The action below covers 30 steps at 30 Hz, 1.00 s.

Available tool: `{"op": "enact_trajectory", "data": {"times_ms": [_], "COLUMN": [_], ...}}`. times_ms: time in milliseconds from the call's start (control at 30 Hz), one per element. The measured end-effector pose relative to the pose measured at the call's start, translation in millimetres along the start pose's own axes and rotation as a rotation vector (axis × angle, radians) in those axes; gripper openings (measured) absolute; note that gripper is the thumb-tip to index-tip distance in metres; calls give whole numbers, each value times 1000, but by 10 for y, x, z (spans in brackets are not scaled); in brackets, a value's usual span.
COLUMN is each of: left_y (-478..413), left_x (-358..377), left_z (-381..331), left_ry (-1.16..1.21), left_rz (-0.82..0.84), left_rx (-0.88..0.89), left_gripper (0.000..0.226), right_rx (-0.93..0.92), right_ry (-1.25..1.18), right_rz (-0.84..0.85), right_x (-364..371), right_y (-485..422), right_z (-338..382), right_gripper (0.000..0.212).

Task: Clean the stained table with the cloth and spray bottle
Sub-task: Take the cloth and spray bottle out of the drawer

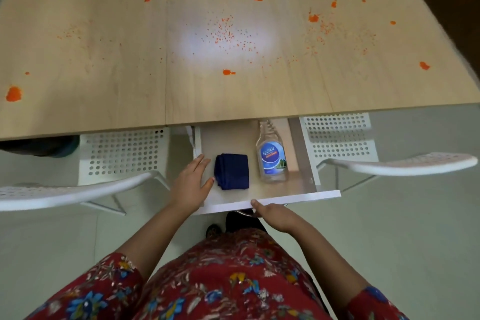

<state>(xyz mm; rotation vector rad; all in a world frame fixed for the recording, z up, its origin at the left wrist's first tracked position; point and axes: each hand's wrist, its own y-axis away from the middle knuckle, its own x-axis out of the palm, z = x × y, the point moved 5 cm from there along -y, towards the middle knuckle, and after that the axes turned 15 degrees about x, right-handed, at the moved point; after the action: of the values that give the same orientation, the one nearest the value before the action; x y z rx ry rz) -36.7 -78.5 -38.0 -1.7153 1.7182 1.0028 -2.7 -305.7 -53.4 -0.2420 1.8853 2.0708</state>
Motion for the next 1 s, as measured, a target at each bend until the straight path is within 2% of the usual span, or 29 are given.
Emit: {"op": "enact_trajectory", "data": {"times_ms": [100,167,300,367,467,533,600,667,700,767,833,867,933,967,1000], "left_y": [92,144,217,239,270,291,294,258,224,138,39,-8,-96,-138,-168], "left_x": [68,98,110,102,102,123,128,105,96,87,146,180,213,208,187], "left_z": [-57,-79,-76,-68,-64,-67,-57,-69,-90,-135,-180,-199,-218,-219,-214], "left_ry": [3,21,79,101,110,108,95,105,157,383,643,737,906,961,988], "left_rz": [18,30,27,36,73,119,143,87,33,-52,-2,45,90,58,-6], "left_rx": [11,10,-41,-73,-96,-91,-90,-92,-94,-131,-197,-224,-287,-313,-333], "left_gripper": [52,50,46,46,46,48,49,52,54,64,76,74,49,36,28], "right_rx": [47,22,-114,-186,-170,-105,-39,-59,-107,-238,-360,-391,-392,-371,-329], "right_ry": [12,-128,-188,-102,226,403,449,328,176,-219,-480,-563,-707,-778,-827], "right_rz": [38,32,-368,-424,-390,-451,-469,-389,-314,-102,75,159,248,204,63], "right_x": [-83,-203,-498,-450,-219,-144,-139,-149,-165,-200,-301,-356,-487,-579,-685], "right_y": [123,187,-66,-294,-606,-702,-764,-763,-740,-597,-341,-245,-165,-182,-252], "right_z": [-71,-14,333,541,710,687,649,604,578,540,530,526,506,472,411], "right_gripper": [67,57,35,44,70,65,50,40,33,22,18,19,25,27,30]}}
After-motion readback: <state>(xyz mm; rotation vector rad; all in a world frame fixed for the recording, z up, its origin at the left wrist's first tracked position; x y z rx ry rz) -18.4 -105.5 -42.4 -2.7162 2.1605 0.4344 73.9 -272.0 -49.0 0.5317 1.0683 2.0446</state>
